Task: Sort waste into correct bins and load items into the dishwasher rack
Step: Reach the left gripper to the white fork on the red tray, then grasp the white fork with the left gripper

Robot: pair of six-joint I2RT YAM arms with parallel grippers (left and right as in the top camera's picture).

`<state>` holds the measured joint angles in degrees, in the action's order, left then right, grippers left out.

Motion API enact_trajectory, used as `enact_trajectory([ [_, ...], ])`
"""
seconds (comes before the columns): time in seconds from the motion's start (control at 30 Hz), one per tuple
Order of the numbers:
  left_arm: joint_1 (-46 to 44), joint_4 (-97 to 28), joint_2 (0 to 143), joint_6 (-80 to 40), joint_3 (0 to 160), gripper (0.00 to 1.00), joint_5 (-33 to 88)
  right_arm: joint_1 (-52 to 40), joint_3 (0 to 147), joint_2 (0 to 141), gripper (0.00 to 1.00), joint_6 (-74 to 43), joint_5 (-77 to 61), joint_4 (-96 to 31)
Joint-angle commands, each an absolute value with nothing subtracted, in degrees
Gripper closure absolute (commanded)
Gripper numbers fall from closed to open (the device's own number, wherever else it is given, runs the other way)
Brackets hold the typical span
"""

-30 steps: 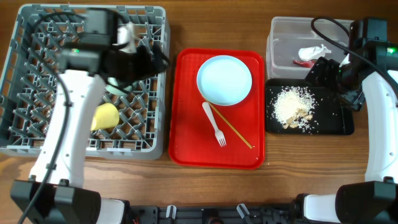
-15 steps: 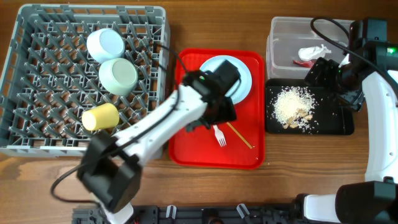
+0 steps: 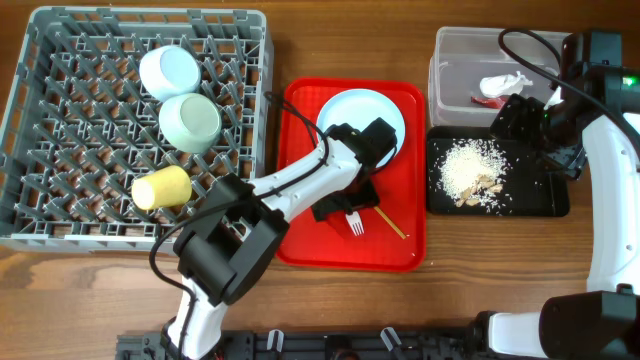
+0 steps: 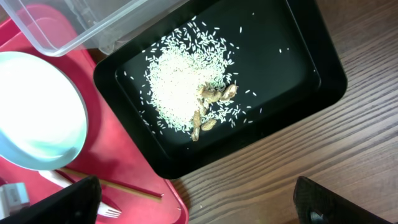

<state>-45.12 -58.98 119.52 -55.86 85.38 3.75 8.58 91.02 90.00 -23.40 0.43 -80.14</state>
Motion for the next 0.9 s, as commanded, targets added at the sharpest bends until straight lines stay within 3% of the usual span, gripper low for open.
enact_trajectory([
  [0.0,-45.5,-58.4,121.8,-55.7,84.7,0.21,7.0,8.6,92.2,89.1,0.00,-22.5,-0.1,-80.2],
  [0.1,-46.3,-56.3,121.8,-55.7,82.6,0.28,9.9,8.6,92.2,89.1,0.01,-22.5,0.0,-80.3],
  [0.27,-48.4,-53.3,121.8,-55.8,80.6,0.30,11.0,8.6,92.2,89.1,0.00,-22.5,-0.1,-80.3],
  [0.3,-48.7,-53.2,121.8,-55.8,80.6,0.33,10.9,8.6,92.2,89.1,0.00,-22.5,0.0,-80.3],
  [0.37,-48.9,-53.1,121.8,-55.8,80.6,0.50,10.9,8.5,92.2,89.1,0.00,-22.5,0.0,-80.4],
  [0.4,-48.9,-53.1,121.8,-55.8,80.6,0.52,10.9,8.6,92.2,89.1,0.00,-22.5,-0.1,-80.4],
  [0.6,-48.8,-53.5,121.8,-55.8,80.6,0.52,12.0,8.6,92.2,89.1,0.00,-22.5,-0.1,-80.4],
  [0.8,-48.7,-53.5,121.8,-55.8,80.6,0.67,12.2,8.5,92.2,89.1,0.00,-22.5,-0.1,-80.4],
  [0.87,-48.8,-53.6,121.8,-55.8,80.6,0.68,12.2,8.5,92.2,89.1,0.00,-22.5,-0.1,-80.4],
])
